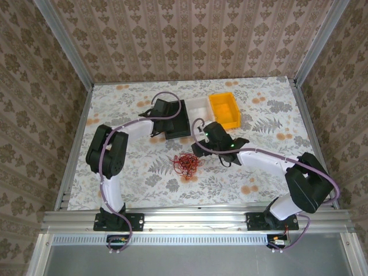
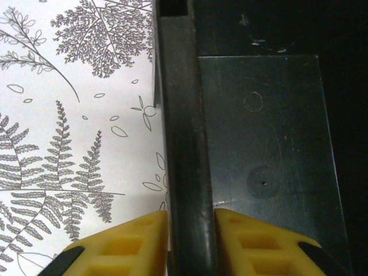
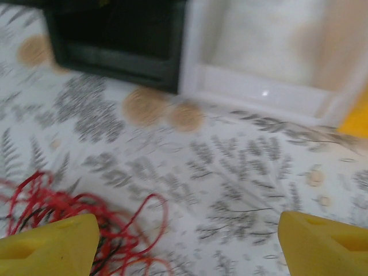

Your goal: Untangle the cables

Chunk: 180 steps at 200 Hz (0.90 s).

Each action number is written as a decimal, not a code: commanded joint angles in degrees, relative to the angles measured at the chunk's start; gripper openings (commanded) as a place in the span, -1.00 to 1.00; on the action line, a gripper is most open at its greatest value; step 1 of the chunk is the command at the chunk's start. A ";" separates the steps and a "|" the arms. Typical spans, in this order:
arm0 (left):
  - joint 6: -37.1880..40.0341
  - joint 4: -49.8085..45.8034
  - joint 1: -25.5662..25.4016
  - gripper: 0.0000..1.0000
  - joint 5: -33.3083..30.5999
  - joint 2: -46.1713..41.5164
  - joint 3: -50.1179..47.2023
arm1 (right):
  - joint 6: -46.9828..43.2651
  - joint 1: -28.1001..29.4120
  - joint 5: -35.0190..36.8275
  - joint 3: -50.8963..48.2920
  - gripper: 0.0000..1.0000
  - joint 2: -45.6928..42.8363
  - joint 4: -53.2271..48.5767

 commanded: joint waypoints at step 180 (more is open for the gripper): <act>16.58 -1.06 -5.63 0.62 5.52 -32.15 -24.96 | -6.30 5.42 -10.58 4.73 -0.72 6.94 -1.69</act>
